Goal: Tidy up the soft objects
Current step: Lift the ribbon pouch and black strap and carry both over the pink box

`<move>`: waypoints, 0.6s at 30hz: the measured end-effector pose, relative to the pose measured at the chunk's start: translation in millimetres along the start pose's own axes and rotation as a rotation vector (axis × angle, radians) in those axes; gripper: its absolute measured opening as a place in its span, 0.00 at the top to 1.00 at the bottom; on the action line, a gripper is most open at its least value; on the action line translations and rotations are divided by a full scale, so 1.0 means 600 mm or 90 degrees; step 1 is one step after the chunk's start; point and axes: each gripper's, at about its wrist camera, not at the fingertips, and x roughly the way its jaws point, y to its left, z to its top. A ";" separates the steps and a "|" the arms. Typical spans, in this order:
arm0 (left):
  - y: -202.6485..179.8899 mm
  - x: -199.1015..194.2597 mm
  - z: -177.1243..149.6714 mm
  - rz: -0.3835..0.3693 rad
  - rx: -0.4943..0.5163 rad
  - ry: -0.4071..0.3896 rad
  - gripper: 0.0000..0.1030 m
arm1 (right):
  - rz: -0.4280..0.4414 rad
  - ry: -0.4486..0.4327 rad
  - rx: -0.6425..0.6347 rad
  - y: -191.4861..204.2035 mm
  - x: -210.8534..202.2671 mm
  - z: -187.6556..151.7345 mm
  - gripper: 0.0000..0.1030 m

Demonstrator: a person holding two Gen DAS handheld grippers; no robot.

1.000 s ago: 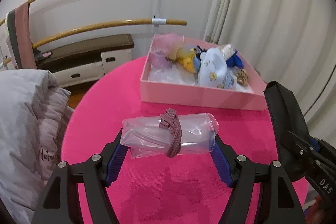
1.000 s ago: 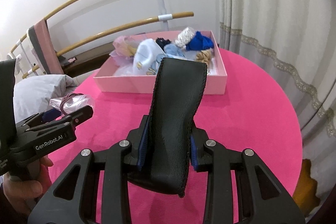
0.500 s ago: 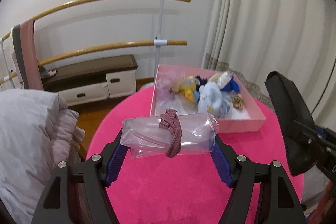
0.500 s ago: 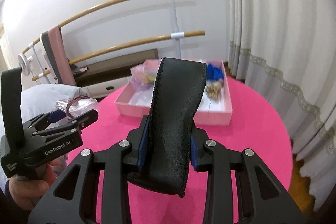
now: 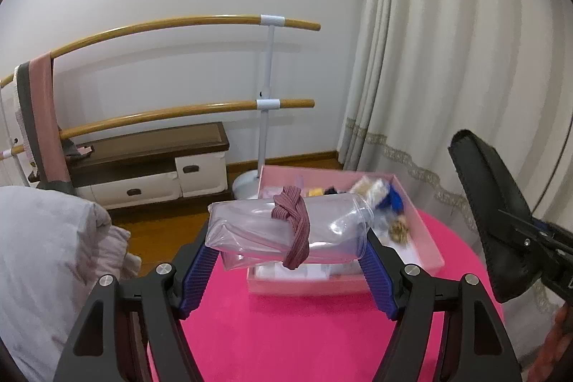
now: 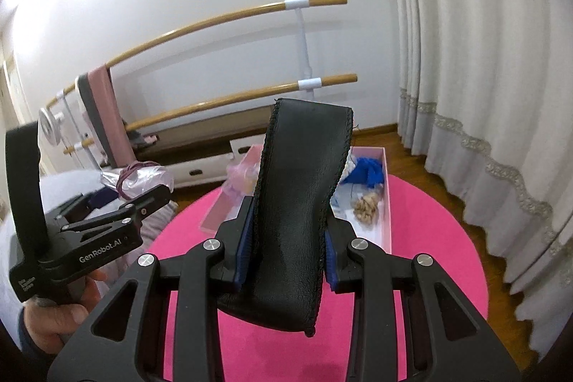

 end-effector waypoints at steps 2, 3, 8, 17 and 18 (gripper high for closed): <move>0.001 0.016 0.019 -0.001 -0.001 -0.002 0.32 | 0.002 -0.001 0.008 -0.016 0.010 0.015 0.71; 0.001 0.025 0.029 -0.003 -0.003 -0.002 0.32 | 0.003 0.000 0.010 -0.022 0.018 0.025 0.71; 0.005 0.085 0.076 -0.012 -0.009 0.010 0.32 | 0.004 0.025 0.018 -0.056 0.075 0.073 0.70; 0.002 0.221 0.115 -0.018 -0.014 0.071 0.32 | -0.007 0.089 0.034 -0.105 0.189 0.091 0.70; 0.001 0.236 0.115 -0.019 -0.014 0.078 0.32 | -0.009 0.094 0.036 -0.109 0.197 0.090 0.70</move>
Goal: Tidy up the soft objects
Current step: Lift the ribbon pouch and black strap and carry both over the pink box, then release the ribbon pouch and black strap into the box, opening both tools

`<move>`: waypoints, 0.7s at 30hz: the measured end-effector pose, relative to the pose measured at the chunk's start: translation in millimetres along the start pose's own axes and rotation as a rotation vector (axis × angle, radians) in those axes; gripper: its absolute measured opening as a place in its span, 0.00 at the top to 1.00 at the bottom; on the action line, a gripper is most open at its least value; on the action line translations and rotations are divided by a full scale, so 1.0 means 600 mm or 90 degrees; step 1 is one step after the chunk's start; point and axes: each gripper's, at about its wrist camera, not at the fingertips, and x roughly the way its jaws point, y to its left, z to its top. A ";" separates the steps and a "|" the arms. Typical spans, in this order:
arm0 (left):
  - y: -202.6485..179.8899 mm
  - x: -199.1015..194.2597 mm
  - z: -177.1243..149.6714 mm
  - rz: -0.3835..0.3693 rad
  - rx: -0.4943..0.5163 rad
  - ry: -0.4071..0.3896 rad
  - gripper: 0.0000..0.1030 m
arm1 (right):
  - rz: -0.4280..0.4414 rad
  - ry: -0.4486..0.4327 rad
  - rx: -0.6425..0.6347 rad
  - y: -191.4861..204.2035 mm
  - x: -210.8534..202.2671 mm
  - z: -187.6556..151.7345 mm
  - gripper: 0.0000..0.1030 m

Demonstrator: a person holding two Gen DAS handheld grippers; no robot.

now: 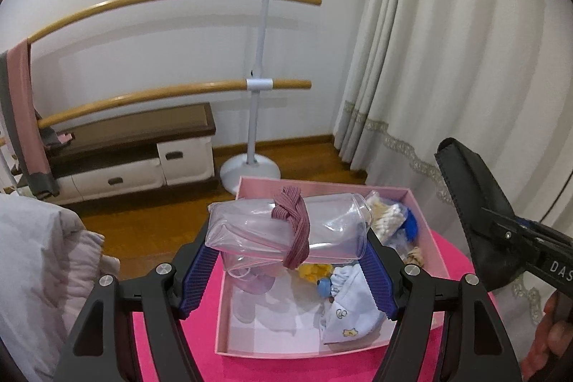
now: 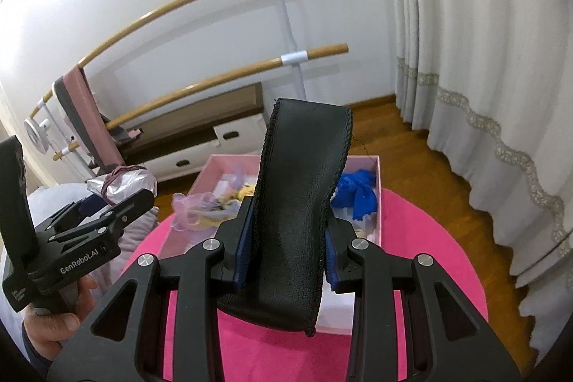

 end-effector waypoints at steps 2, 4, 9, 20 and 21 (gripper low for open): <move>-0.001 0.015 -0.001 0.000 -0.002 0.010 0.32 | -0.005 0.014 0.003 -0.009 0.018 -0.005 0.70; -0.001 0.036 0.002 -0.001 -0.004 0.022 0.32 | -0.008 0.027 0.007 -0.018 0.035 -0.012 0.70; -0.006 0.075 0.008 -0.005 -0.009 0.047 0.32 | -0.009 0.050 0.008 -0.027 0.058 -0.026 0.69; -0.024 0.115 0.016 0.025 0.003 0.073 0.19 | -0.017 0.099 0.030 -0.047 0.103 -0.056 0.49; -0.027 0.112 0.013 0.026 0.006 0.068 0.16 | -0.013 0.100 0.035 -0.051 0.103 -0.059 0.46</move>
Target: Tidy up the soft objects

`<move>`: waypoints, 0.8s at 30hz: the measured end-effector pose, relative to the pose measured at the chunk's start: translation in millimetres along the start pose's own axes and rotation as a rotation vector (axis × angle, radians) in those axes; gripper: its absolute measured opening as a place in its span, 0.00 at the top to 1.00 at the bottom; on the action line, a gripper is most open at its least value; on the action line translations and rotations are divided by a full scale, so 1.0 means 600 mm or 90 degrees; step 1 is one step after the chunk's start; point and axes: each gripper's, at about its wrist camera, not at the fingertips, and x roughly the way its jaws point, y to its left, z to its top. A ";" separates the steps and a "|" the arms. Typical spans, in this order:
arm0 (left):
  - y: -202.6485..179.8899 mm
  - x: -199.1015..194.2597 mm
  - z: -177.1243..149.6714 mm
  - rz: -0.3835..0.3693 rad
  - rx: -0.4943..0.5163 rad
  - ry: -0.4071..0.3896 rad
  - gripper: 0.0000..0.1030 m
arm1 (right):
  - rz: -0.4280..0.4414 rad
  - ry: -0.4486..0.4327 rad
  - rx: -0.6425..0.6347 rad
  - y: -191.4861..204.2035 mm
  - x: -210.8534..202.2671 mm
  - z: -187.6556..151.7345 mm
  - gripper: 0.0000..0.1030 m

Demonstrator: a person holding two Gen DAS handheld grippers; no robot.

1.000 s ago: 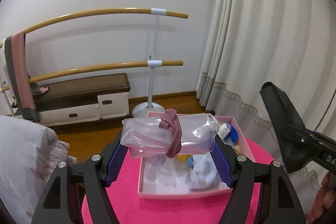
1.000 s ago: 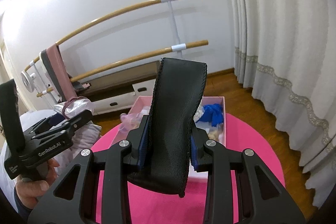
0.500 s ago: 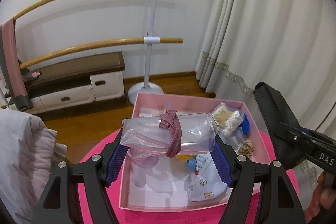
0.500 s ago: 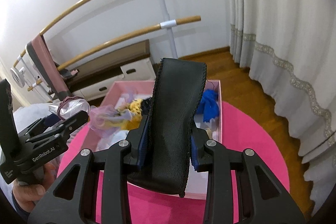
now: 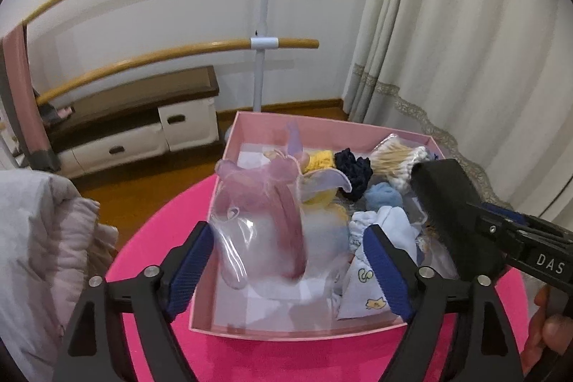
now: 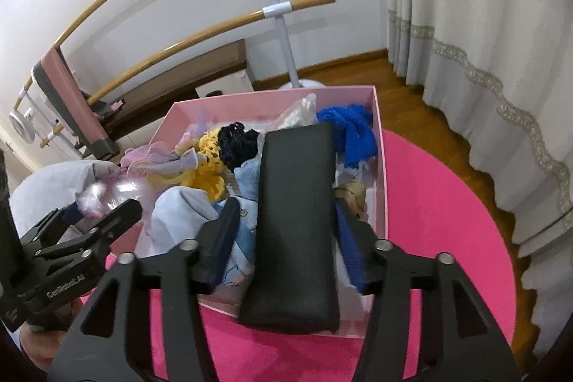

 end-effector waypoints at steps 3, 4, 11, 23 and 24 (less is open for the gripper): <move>-0.004 -0.012 0.003 0.006 -0.003 -0.024 0.00 | 0.006 -0.007 0.007 -0.004 -0.006 -0.006 0.25; -0.003 -0.017 0.006 0.007 -0.007 -0.030 0.00 | 0.008 -0.012 0.010 -0.005 -0.012 -0.008 0.19; -0.004 -0.062 -0.005 0.028 -0.006 -0.061 0.00 | 0.024 -0.082 0.044 0.002 -0.070 -0.020 0.00; 0.002 -0.233 -0.119 0.053 -0.005 -0.151 0.00 | -0.004 -0.167 0.028 0.064 -0.225 -0.065 0.00; 0.000 -0.249 -0.131 0.054 -0.002 -0.158 0.00 | -0.004 -0.172 0.027 0.070 -0.238 -0.072 0.00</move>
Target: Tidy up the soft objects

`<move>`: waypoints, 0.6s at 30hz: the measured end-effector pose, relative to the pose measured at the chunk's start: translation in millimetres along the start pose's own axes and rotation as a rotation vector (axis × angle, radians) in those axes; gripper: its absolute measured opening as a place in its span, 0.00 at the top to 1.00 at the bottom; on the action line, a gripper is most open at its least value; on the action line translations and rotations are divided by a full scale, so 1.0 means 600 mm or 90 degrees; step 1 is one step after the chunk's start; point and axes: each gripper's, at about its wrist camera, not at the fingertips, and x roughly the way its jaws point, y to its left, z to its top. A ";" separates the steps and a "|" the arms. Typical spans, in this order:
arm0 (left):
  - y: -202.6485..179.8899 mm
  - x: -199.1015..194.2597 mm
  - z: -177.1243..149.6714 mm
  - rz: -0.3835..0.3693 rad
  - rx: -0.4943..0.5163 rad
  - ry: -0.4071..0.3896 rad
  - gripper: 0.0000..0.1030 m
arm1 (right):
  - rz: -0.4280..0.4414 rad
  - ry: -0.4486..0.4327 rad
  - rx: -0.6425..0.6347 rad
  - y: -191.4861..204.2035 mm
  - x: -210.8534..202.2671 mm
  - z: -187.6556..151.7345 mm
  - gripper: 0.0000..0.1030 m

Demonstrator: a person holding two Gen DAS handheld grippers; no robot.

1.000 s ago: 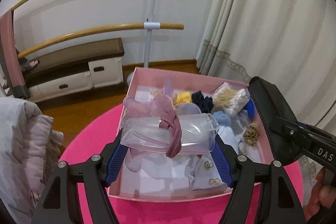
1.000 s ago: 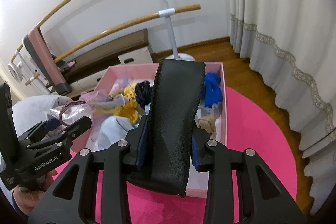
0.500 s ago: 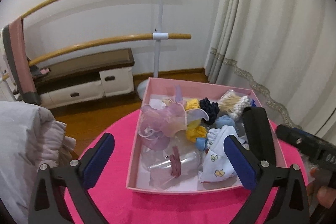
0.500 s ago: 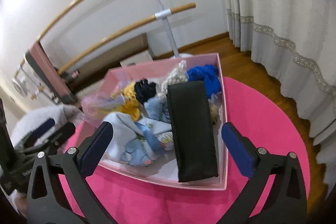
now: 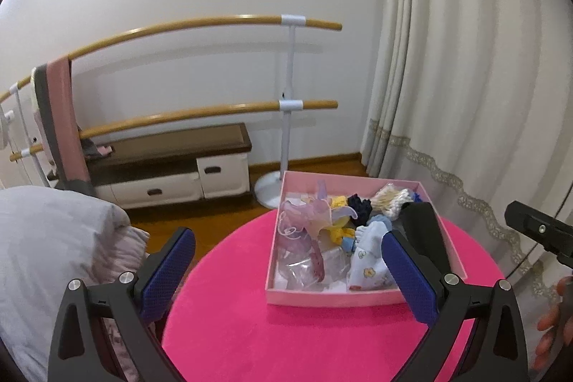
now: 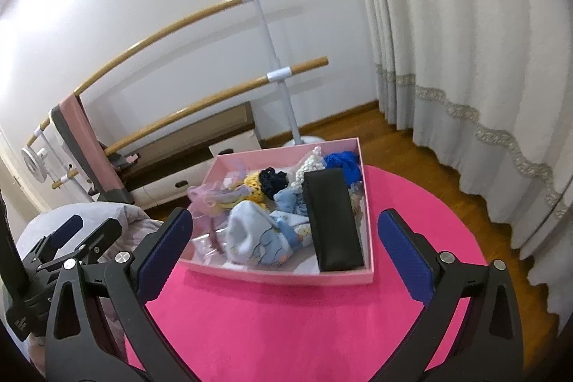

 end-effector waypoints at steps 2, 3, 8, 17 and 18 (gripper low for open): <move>-0.003 -0.035 -0.015 0.004 0.008 -0.012 0.00 | -0.001 -0.018 -0.005 0.015 -0.038 -0.013 0.00; -0.002 -0.061 -0.025 0.006 0.013 -0.019 0.00 | -0.002 -0.024 -0.009 0.021 -0.053 -0.019 0.00; -0.002 -0.155 -0.068 -0.002 0.021 -0.035 0.00 | -0.020 -0.051 -0.026 0.052 -0.134 -0.065 0.00; 0.013 -0.353 -0.163 -0.017 0.016 -0.076 0.00 | -0.056 -0.101 -0.041 0.081 -0.262 -0.151 0.00; 0.016 -0.377 -0.175 -0.018 0.016 -0.081 0.00 | -0.059 -0.105 -0.041 0.082 -0.275 -0.160 0.00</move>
